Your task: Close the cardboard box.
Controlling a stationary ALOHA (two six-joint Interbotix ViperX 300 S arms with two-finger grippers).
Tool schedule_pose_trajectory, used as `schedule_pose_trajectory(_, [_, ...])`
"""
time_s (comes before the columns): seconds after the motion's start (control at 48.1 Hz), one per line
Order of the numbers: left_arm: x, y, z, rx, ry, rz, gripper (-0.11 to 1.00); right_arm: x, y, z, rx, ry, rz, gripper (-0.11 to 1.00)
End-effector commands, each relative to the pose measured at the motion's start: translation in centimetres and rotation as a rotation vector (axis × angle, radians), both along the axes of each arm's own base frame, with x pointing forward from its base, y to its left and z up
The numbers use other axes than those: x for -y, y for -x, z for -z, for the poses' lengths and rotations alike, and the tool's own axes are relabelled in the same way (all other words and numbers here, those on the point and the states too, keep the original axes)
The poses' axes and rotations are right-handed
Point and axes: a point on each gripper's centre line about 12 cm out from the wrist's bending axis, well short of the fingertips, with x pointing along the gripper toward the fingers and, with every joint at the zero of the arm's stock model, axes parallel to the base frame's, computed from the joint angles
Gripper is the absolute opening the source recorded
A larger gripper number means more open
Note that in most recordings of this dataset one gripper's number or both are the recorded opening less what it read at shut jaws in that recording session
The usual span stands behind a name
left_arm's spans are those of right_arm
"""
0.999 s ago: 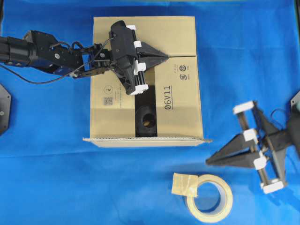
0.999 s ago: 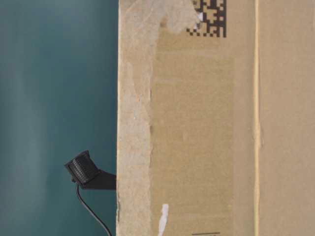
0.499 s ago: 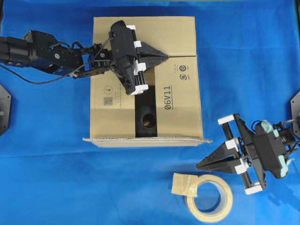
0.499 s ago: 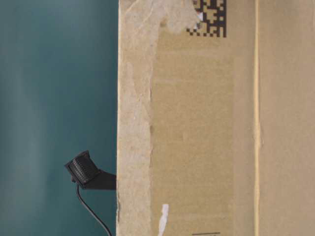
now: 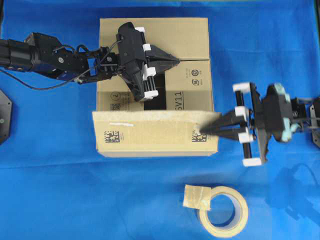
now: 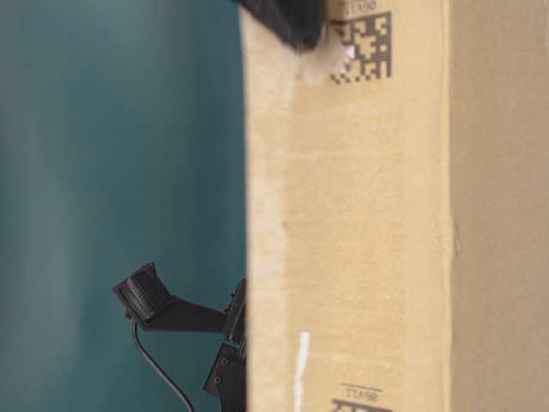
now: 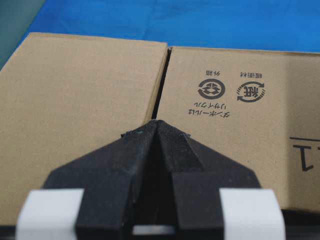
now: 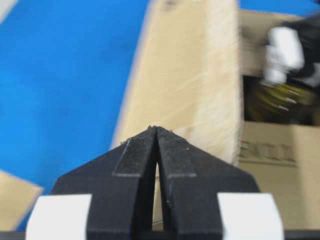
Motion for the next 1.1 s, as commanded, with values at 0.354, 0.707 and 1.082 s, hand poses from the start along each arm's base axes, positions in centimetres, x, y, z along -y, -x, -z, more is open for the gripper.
schedule_pose_trajectory(0.354, [0.5,-0.1,-0.8,0.018,0.003,0.009,0.00,2.1,-1.0,3.1,-0.127,-0.024,0.084,0.00])
schedule_pose_trajectory(0.707, [0.5,-0.2,-0.9,0.022,-0.001,0.010,0.00,2.2,-1.3,4.3,-0.162,-0.043,0.106,0.00])
schedule_pose_trajectory(1.082, [0.9,0.3,-7.7,0.112,-0.027,0.022,0.00,2.2,-1.4,4.1,-0.153,-0.043,0.106,0.00])
